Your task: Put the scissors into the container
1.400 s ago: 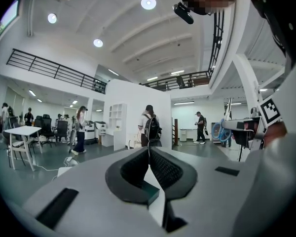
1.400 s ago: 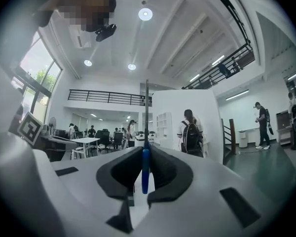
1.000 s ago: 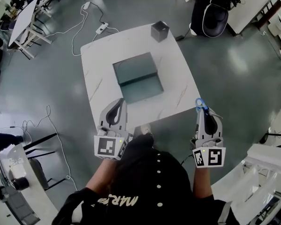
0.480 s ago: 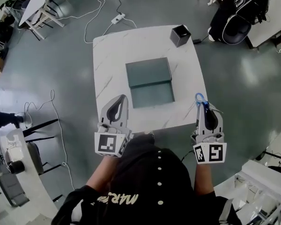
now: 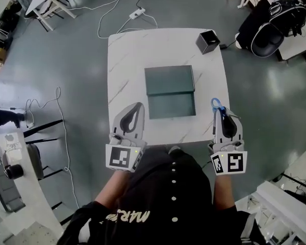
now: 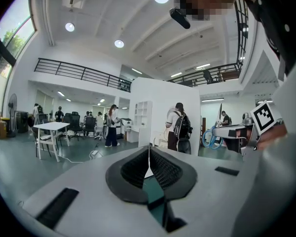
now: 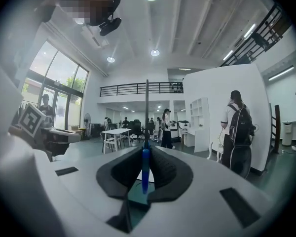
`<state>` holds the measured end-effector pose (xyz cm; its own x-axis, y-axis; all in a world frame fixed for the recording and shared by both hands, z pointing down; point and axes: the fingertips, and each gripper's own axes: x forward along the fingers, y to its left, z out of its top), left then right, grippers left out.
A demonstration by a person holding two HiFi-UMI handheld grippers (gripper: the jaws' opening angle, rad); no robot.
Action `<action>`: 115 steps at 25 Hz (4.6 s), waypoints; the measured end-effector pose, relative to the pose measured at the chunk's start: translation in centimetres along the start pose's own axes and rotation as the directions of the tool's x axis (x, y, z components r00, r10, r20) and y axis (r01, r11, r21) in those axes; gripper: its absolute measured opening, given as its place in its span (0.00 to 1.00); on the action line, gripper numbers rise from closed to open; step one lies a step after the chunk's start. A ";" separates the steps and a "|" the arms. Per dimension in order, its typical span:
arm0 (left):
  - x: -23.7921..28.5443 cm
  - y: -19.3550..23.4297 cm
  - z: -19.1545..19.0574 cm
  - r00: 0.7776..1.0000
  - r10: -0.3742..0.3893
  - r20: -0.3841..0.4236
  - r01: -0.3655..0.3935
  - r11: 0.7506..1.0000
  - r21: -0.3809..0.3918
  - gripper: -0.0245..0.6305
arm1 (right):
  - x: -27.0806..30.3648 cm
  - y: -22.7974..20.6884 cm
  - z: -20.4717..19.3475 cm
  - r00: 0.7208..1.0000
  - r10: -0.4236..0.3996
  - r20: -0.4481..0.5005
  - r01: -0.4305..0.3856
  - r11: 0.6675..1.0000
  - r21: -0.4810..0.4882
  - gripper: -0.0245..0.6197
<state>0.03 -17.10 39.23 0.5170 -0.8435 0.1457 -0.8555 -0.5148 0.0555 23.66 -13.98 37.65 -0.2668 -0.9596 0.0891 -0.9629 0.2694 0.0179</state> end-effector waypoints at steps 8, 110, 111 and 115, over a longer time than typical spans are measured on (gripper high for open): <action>-3.0 1.6 -0.7 0.986 0.165 -0.028 -0.166 0.985 -0.039 0.09 | 3.7 2.4 -0.5 0.981 0.190 -0.036 -0.191 0.982 -0.005 0.12; -1.0 -2.3 7.7 0.991 0.023 0.133 -0.038 0.993 0.110 0.09 | 1.5 -2.0 5.8 0.982 0.151 0.113 -0.156 0.987 0.037 0.06; -1.3 -2.0 7.4 0.991 0.030 0.127 -0.045 0.992 0.118 0.09 | 1.0 -2.5 6.0 0.984 0.119 0.133 -0.124 0.992 0.028 0.06; -2.1 -1.1 7.2 0.992 0.072 0.103 -0.082 0.992 0.095 0.09 | 0.5 -2.3 7.2 0.979 0.083 0.187 -0.077 0.996 -0.036 0.06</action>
<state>0.09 -15.87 31.77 0.4542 -0.8897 0.0465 -0.8884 -0.4562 -0.0507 25.43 -15.66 30.48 -0.3485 -0.9323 -0.0970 -0.9373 0.3455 0.0468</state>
